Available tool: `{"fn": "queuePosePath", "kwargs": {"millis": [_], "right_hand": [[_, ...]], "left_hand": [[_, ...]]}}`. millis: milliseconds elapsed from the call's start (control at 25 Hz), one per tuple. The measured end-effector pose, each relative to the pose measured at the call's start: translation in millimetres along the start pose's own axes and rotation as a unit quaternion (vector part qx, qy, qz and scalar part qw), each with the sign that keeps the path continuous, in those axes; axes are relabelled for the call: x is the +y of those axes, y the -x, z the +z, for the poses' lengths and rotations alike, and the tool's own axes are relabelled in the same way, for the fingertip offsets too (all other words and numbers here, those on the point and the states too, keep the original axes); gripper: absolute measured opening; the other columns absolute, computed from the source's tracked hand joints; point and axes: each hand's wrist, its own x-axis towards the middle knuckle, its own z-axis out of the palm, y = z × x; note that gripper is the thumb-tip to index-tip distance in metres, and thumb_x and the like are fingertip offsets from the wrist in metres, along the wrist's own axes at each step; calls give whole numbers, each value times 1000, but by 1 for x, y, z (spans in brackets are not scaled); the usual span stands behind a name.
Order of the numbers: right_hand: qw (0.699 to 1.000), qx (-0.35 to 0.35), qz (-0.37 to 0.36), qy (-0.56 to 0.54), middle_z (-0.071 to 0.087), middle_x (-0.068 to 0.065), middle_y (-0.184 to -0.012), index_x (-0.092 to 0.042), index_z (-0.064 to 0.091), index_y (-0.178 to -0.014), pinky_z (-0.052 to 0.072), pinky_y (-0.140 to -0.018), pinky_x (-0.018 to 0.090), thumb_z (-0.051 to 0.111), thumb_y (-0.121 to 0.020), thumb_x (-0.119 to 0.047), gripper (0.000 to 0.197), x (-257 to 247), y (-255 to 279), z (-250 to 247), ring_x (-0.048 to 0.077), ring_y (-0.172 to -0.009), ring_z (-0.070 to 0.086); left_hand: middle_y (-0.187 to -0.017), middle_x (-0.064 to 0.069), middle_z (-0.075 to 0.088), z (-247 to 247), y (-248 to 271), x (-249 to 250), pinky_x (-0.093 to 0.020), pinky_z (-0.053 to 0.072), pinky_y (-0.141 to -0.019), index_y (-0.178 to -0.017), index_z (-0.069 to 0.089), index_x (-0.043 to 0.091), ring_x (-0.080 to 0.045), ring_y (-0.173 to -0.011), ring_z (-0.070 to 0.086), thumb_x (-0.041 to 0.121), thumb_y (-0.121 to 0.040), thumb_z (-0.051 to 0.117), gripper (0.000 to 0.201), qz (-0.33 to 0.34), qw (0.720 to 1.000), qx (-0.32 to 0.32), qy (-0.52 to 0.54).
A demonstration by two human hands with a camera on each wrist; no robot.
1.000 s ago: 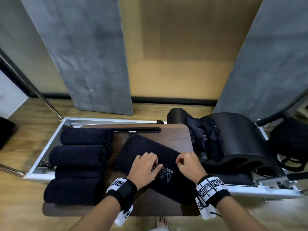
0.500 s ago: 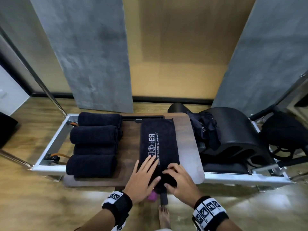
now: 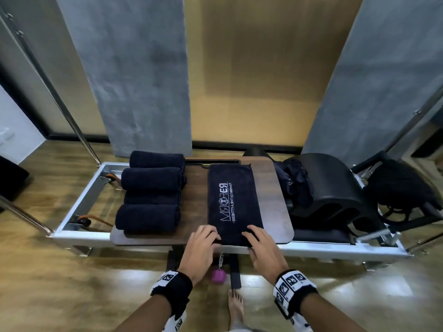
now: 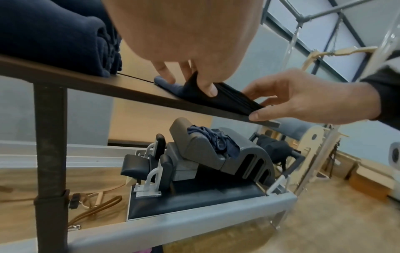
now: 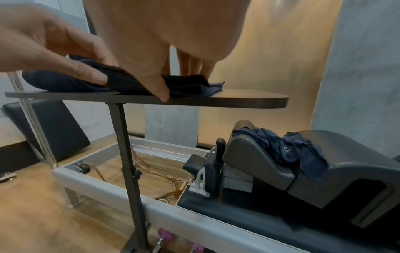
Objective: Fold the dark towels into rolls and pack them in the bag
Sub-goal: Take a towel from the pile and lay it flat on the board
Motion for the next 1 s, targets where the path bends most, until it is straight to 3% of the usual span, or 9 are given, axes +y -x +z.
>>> {"fn": "queuePosePath", "kwargs": {"millis": [80,160,320,440,560,640,720,840,1000], "right_hand": [[1000,17,-4,-9,59,5,-141,-12,60,-140,47,-111,33,66,-93,2,49,0,-4,-4,24,-130,57],[999,2,20,-40,65,2,-128,-20,55,-139,52,-101,34,60,-100,-7,42,1,-10,-12,21,-116,62],[997,-1,16,-81,67,-2,-98,-26,55,-109,55,-76,44,58,-101,-10,18,5,-27,-28,23,-83,63],[999,12,30,-42,60,-3,-114,-19,72,-107,52,-82,38,59,-102,-14,15,7,-35,-27,21,-97,62],[998,26,2,60,57,-3,-122,-22,77,-107,46,-91,35,64,-101,-31,17,5,-33,-21,22,-117,55],[992,38,-43,109,62,0,-116,-18,77,-103,52,-88,41,73,-91,-47,31,3,-28,-16,24,-113,61],[989,40,-57,131,63,1,-113,-14,76,-109,55,-86,43,81,-83,-45,41,3,-25,-13,25,-110,64],[990,33,-43,127,66,-7,-107,-20,77,-106,52,-84,39,88,-74,-21,34,5,-32,-15,21,-103,65],[994,-30,3,106,69,-12,-104,-25,74,-107,43,-89,36,73,-79,-9,32,5,-51,-27,18,-106,59]], "left_hand": [[-112,17,63,-3,-2,-4,-36,45,-89,-104,73,23,-10,-109,54,16,-100,66,11,-36,999,20,10],[-103,20,69,-4,-6,-10,-38,43,-86,-103,79,26,-10,-99,52,20,-102,67,13,-83,996,31,29],[-97,19,72,-4,-23,-14,-40,42,-92,-105,78,32,-13,-100,56,28,-105,63,16,-186,980,-4,64],[-89,19,67,-2,-35,-9,-39,41,-96,-93,69,33,-13,-103,62,38,-104,60,15,-244,967,-20,66],[-87,16,63,0,-44,-7,-38,40,-94,-102,59,33,-15,-100,64,43,-100,62,10,-277,959,-14,60],[-86,14,61,-2,-49,-9,-38,40,-90,-110,47,31,-17,-93,62,41,-96,68,27,-309,946,-4,96],[-86,12,61,-5,-56,-11,-38,43,-88,-106,48,29,-16,-89,61,40,-92,73,31,-339,932,-2,125],[-82,11,61,-8,-57,-10,-38,48,-84,-89,52,28,-16,-85,61,39,-92,76,26,-314,942,16,113],[-108,15,50,-3,-48,-2,-33,42,-86,-94,58,31,-8,-104,47,40,-97,70,15,-134,988,73,12]]}}
